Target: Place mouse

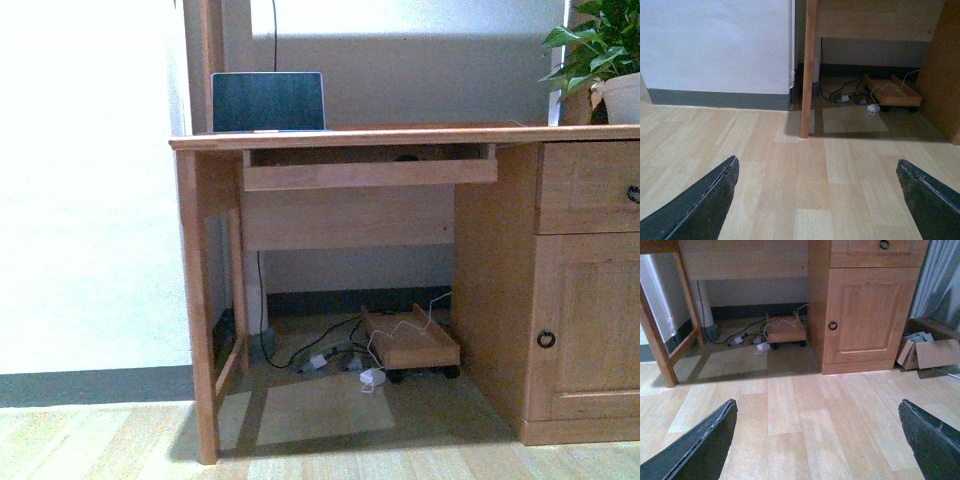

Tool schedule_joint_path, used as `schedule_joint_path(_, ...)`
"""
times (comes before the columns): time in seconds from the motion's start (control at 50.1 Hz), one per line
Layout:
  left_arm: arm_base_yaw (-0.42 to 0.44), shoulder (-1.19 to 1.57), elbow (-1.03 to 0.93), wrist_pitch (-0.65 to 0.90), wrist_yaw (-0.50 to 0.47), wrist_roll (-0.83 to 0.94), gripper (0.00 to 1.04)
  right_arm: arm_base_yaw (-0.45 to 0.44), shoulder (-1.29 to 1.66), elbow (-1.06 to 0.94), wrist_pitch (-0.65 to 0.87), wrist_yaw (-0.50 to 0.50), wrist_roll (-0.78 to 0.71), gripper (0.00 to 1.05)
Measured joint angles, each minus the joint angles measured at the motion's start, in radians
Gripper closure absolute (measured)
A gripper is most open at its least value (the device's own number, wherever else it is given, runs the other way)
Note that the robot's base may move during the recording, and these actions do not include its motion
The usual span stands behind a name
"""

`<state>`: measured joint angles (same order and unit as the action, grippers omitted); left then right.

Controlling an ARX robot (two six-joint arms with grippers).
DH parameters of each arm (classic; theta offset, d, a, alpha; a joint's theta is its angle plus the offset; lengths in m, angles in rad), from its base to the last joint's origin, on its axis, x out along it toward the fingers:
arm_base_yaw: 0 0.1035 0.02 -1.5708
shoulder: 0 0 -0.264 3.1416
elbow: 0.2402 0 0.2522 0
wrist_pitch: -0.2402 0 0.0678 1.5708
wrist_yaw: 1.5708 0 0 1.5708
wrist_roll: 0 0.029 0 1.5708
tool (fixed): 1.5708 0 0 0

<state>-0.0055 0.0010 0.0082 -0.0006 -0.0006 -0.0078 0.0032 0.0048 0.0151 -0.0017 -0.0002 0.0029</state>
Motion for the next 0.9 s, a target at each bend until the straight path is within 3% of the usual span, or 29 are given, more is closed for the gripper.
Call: schedule_joint_path(0.898,0.000,0.000,0.000,0.000,0.000,0.000,0.08,0.000,0.000,0.000,0.000,0.000,0.000,0.07)
